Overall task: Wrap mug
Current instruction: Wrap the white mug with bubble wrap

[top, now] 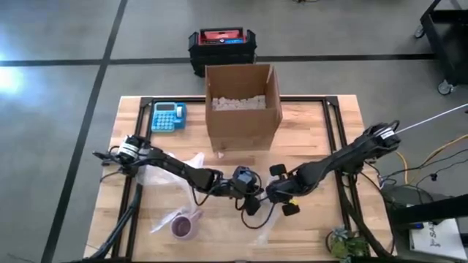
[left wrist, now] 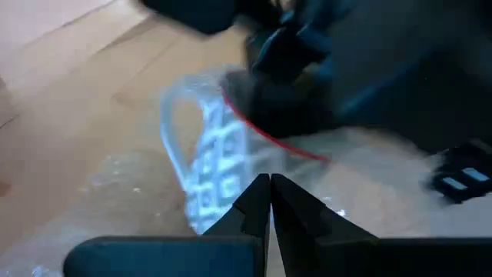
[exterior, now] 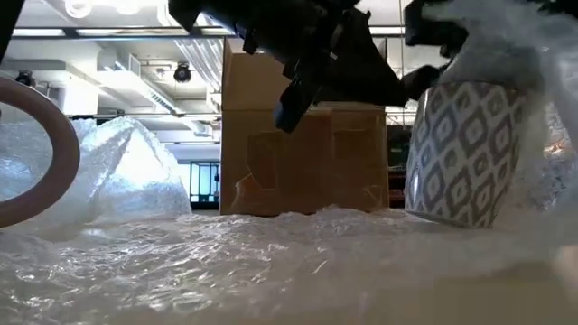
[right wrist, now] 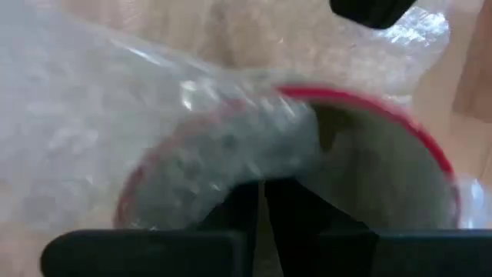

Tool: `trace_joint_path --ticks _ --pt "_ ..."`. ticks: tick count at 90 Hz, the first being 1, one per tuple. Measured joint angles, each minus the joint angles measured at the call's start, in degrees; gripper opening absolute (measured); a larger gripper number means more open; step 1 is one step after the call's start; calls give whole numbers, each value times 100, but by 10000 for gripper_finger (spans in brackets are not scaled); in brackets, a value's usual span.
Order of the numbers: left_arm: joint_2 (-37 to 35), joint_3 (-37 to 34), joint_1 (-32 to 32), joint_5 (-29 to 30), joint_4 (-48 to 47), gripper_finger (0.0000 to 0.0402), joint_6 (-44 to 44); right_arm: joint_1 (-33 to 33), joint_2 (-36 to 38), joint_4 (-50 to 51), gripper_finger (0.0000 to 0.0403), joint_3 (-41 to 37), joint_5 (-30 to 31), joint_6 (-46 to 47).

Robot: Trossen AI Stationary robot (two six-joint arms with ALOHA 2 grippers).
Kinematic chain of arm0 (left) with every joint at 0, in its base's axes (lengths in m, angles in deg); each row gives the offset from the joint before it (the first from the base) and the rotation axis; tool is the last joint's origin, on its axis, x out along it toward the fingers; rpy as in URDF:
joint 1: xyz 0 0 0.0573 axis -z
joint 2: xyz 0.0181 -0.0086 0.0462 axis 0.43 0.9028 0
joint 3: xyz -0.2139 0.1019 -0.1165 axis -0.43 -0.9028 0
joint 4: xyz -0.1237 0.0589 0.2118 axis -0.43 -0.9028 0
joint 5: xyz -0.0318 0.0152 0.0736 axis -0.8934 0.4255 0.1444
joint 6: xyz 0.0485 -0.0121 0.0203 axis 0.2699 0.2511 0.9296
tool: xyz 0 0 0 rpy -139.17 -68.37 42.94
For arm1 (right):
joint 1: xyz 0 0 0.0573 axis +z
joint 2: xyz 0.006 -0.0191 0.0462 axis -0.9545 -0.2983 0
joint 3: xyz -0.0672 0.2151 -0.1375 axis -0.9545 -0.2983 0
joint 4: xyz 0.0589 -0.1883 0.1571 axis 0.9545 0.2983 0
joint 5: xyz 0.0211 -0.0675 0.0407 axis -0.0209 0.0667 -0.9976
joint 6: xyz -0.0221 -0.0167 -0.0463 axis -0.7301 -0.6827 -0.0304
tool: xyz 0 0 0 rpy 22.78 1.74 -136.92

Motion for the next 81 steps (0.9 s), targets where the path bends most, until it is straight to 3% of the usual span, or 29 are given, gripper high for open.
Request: trace_joint_path --ticks 23,53,81 --pt "-184 0 120 -183 264 0 103 -27 -3 -342 18 170 20 -341" --pt "431 11 11 41 361 0 -168 -23 28 -336 18 199 12 -436" --pt "461 20 20 140 345 0 -158 16 261 1166 18 1281 -4 -446"
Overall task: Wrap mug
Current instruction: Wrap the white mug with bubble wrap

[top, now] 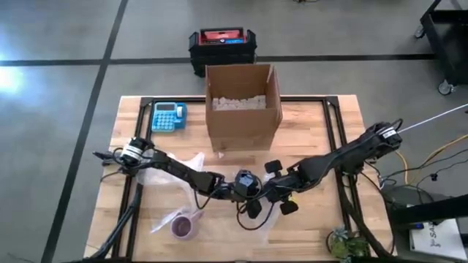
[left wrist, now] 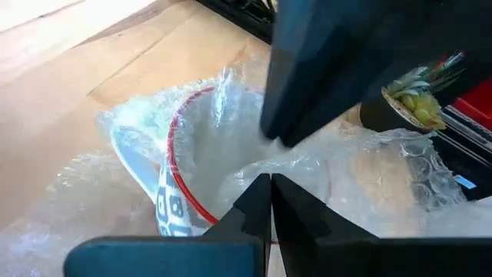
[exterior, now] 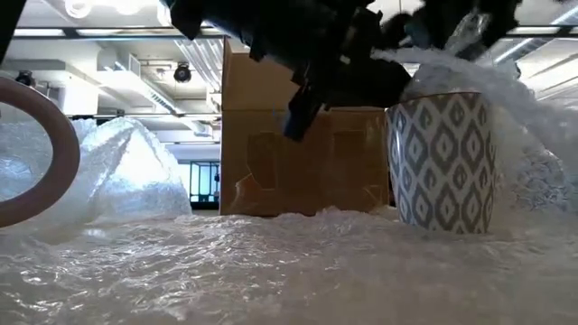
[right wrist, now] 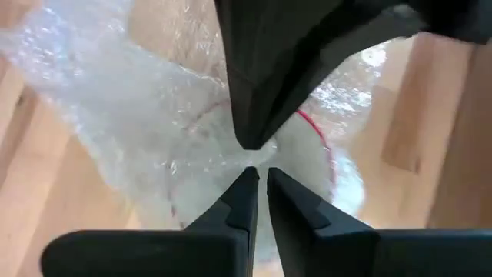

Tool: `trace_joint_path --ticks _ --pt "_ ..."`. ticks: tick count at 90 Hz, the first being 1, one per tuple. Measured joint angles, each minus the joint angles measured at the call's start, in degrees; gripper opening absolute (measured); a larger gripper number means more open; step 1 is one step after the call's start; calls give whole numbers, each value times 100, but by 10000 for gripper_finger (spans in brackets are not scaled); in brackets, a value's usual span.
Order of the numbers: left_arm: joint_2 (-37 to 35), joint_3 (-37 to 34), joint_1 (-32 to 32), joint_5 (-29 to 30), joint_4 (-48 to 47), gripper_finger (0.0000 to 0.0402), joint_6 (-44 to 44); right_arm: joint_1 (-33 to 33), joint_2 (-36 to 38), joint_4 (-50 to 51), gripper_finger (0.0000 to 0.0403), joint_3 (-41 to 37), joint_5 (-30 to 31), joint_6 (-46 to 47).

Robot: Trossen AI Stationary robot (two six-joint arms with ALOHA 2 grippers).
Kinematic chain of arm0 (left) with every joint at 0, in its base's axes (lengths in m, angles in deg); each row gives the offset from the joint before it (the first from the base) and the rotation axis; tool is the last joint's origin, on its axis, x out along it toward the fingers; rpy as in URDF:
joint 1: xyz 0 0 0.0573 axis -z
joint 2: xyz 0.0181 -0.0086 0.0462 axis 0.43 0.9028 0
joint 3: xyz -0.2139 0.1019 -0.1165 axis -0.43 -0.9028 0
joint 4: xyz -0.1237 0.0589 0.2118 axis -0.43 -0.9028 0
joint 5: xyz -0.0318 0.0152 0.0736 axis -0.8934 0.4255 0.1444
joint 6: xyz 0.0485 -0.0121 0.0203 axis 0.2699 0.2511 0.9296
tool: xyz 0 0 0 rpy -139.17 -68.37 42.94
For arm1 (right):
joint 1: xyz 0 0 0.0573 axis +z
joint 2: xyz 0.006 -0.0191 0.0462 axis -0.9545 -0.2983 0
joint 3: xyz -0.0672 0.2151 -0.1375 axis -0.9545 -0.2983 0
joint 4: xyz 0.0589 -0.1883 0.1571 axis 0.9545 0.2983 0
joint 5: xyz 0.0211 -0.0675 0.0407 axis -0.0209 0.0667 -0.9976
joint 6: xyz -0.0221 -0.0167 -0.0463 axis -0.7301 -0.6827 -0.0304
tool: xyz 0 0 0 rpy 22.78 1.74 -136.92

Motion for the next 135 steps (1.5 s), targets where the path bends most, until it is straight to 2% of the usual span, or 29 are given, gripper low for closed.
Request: trace_joint_path --ticks 12,27,42,66,80,98,115,135 --pt "0 -4 0 2 1 0 2 134 66 -90 18 124 -56 -16" --pt "0 -9 -2 9 8 0 2 303 -91 -650 18 -84 -590 -149" --pt "0 -16 -5 35 35 0 -17 98 -490 -677 18 -501 261 -267" --pt "-4 -31 0 -4 208 0 7 -134 -869 -949 18 -758 151 -307" --pt "-2 -28 0 -9 192 0 4 -124 -670 -551 18 -431 81 -326" --pt "-2 -22 0 -15 146 0 2 -124 30 103 18 147 91 -243" --pt "0 -22 0 -15 148 0 4 -124 520 686 18 62 100 170" --pt "0 -22 0 -16 155 0 4 -85 338 551 18 -506 93 398"
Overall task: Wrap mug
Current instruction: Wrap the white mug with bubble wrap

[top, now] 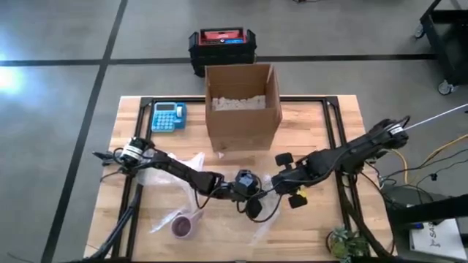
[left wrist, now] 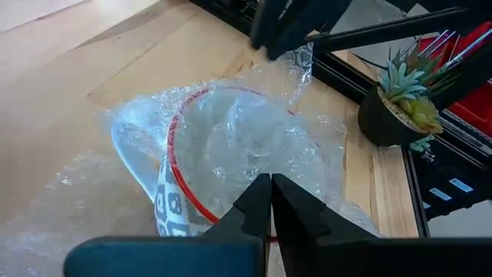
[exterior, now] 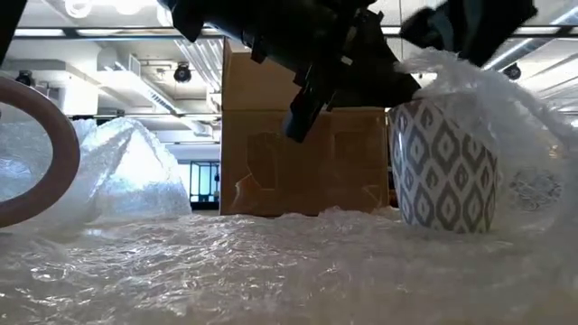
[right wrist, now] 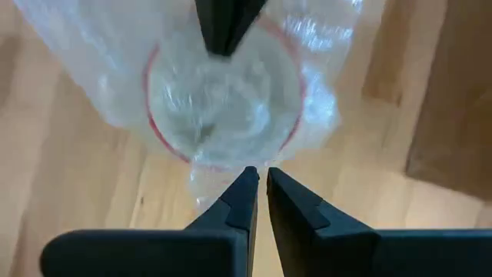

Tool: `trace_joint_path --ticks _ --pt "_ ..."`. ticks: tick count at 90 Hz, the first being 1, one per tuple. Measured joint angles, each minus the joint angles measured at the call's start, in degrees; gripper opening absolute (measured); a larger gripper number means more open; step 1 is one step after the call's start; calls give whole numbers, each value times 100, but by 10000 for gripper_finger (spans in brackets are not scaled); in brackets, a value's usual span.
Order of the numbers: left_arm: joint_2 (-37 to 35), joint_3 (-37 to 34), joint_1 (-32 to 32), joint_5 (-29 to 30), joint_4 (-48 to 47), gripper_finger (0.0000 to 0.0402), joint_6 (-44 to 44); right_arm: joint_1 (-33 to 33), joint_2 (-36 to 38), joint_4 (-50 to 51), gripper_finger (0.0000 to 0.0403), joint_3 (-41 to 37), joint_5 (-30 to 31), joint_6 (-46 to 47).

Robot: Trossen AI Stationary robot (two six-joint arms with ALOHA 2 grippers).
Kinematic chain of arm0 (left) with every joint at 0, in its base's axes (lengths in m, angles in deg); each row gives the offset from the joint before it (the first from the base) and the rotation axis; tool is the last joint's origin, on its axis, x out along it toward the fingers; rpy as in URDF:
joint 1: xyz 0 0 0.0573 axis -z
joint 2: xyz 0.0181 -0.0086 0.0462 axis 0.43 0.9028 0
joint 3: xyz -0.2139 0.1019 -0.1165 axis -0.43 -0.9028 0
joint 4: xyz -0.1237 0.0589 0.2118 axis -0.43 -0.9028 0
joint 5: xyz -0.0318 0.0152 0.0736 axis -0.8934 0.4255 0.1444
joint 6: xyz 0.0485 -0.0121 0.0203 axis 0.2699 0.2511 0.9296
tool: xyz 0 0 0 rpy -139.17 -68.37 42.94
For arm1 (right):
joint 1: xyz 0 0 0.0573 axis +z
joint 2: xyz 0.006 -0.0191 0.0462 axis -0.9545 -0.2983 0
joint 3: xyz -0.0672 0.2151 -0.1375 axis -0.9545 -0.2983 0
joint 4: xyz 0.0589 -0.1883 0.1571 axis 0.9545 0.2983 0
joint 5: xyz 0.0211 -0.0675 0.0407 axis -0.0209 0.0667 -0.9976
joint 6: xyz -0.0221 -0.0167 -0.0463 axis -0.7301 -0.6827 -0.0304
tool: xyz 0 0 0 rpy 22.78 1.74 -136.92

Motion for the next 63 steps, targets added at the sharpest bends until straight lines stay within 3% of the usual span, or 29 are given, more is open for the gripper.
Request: trace_joint_path --ticks 18,38,63 --pt "0 0 0 -11 0 0 -2 -2 -428 -1025 18 -278 6 -140" --pt "2 11 -2 -13 61 0 8 -17 -1136 -1314 18 -253 46 -383" --pt "2 4 0 11 -9 0 -2 28 -896 -129 18 445 -44 -436"
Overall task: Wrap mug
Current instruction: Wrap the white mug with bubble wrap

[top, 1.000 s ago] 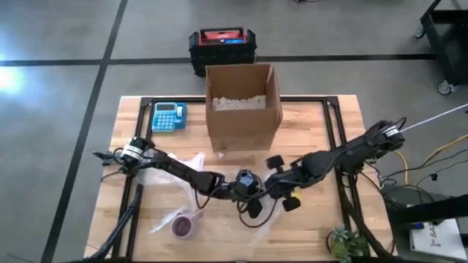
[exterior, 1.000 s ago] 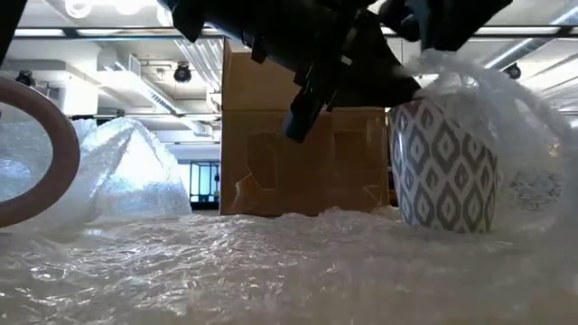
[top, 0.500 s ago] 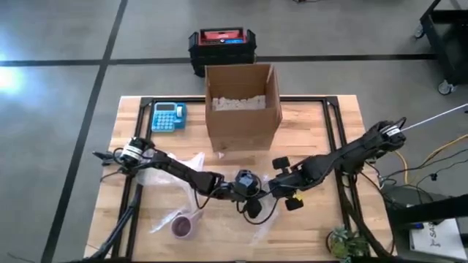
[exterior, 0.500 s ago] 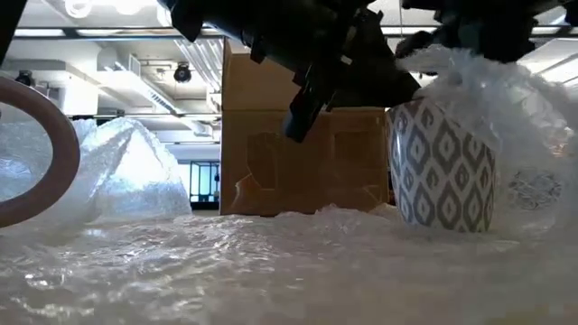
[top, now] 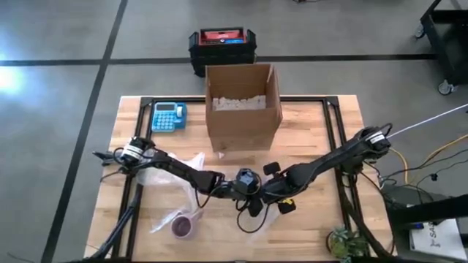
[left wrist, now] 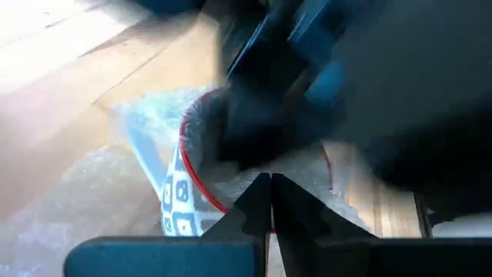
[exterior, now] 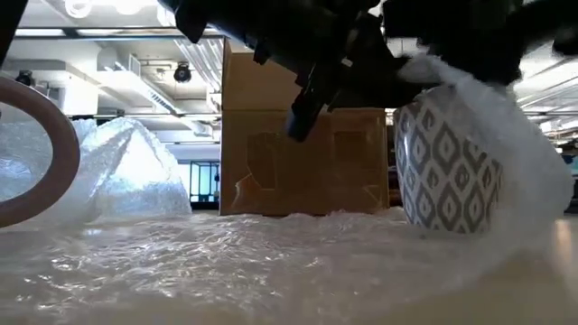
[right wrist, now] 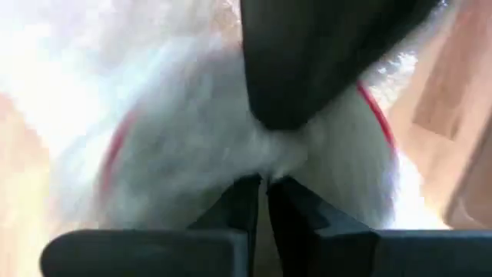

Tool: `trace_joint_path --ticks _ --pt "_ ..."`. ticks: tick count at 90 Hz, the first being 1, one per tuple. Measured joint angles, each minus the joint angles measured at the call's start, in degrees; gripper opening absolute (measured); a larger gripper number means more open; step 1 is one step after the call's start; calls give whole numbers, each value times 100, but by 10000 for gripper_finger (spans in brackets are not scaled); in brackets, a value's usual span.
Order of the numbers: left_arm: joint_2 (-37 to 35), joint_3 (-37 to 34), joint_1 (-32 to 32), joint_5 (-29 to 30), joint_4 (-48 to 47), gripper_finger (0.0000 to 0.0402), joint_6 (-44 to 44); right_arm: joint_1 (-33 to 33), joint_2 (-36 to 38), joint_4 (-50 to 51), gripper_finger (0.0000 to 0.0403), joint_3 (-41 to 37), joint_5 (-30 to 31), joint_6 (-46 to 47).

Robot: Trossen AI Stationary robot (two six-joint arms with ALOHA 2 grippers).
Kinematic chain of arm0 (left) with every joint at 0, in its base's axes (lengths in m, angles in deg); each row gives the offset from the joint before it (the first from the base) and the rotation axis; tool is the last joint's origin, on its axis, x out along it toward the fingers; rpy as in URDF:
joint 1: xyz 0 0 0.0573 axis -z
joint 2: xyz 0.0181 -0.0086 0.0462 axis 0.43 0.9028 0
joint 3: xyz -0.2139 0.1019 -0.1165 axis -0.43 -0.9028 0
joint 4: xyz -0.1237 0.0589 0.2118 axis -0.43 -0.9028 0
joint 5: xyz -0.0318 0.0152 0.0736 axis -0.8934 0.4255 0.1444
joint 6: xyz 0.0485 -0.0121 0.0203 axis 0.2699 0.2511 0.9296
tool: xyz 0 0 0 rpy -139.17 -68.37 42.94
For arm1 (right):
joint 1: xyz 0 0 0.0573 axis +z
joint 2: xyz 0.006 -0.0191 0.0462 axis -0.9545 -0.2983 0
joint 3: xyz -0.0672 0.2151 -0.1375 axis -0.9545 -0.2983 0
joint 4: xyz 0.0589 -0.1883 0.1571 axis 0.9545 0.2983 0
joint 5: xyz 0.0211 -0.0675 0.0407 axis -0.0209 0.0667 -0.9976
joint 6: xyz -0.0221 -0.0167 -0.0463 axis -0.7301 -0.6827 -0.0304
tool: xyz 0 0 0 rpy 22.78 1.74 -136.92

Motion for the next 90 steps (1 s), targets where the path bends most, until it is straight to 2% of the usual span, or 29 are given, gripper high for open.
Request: trace_joint_path --ticks 13,24,43,62,76,90 --pt "0 0 0 -3 -2 0 2 34 485 96 18 218 15 124" --pt "0 0 0 -4 0 0 0 34 557 -106 18 109 34 219" --pt "0 0 0 -9 8 0 0 34 11 -1016 18 -460 -502 203" --pt "0 -2 13 -61 67 0 4 25 -342 -1243 18 -542 -438 143" --pt "0 -2 -11 -2 35 0 -2 35 -36 -746 18 -305 -522 116" --pt "-4 -2 0 -4 30 0 0 220 704 -457 18 8 -543 456"
